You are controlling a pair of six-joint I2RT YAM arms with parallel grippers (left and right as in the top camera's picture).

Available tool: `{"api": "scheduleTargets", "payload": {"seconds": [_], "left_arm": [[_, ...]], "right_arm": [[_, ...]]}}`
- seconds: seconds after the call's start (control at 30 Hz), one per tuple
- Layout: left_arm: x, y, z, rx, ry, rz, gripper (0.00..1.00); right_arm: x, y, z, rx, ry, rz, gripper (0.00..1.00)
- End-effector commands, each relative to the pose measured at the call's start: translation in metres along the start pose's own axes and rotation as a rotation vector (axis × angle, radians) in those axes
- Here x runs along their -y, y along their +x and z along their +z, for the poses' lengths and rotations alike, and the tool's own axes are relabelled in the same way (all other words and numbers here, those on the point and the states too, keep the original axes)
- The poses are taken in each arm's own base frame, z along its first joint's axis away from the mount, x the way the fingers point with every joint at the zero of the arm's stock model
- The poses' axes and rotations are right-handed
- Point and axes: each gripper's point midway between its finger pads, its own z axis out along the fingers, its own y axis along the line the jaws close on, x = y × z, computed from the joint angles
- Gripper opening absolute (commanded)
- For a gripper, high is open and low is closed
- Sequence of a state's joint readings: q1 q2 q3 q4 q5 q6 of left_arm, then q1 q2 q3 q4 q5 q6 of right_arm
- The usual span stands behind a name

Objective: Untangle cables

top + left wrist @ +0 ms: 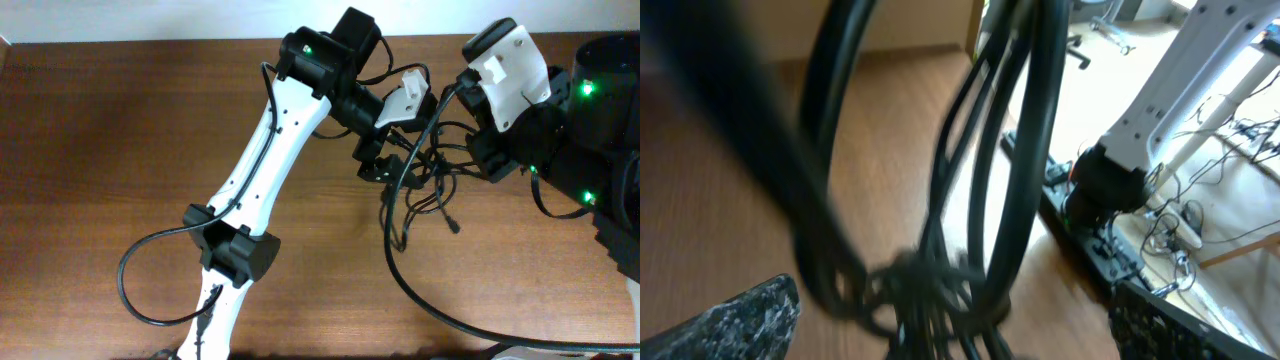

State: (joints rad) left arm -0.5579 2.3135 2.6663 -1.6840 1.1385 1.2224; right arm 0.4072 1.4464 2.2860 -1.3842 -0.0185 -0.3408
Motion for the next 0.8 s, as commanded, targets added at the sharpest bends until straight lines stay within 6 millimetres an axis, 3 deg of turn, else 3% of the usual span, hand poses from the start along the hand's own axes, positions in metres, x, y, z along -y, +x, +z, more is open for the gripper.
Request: {"api": "scheduleTargets", "payload": {"seconds": [0.0,0.17,0.33,0.63,0.67,0.7,0.77], "left_arm": [[0.008,-0.017,-0.007,0.05,0.005,-0.024,0.99],[0.026,-0.029,-0.032,-0.097,-0.121,0.033,0.99],[0.03,-0.035,-0.03,-0.075,-0.111,0.024,0.99],[0.042,-0.058,0.008,-0.059,-0.054,0.153,0.99],[0.041,-0.058,0.007,-0.062,-0.056,0.153,0.27],[0.042,-0.058,0.008,-0.061,-0.053,0.15,0.0],[0.044,-0.056,0.008,-0.063,-0.046,0.137,0.0]], "right_arm": [[0.005,-0.004,-0.008,0.026,0.027,0.01,0.04],[0.052,0.002,-0.012,0.028,0.168,0.08,0.04],[0.052,0.002,-0.012,0.04,0.139,0.093,0.04],[0.043,0.005,-0.011,0.032,0.087,0.094,0.04],[0.042,0.005,-0.011,0.029,0.086,0.095,0.04],[0.042,0.005,-0.011,0.029,0.086,0.095,0.04],[0.042,0.006,-0.011,0.029,0.085,0.095,0.04]]}}
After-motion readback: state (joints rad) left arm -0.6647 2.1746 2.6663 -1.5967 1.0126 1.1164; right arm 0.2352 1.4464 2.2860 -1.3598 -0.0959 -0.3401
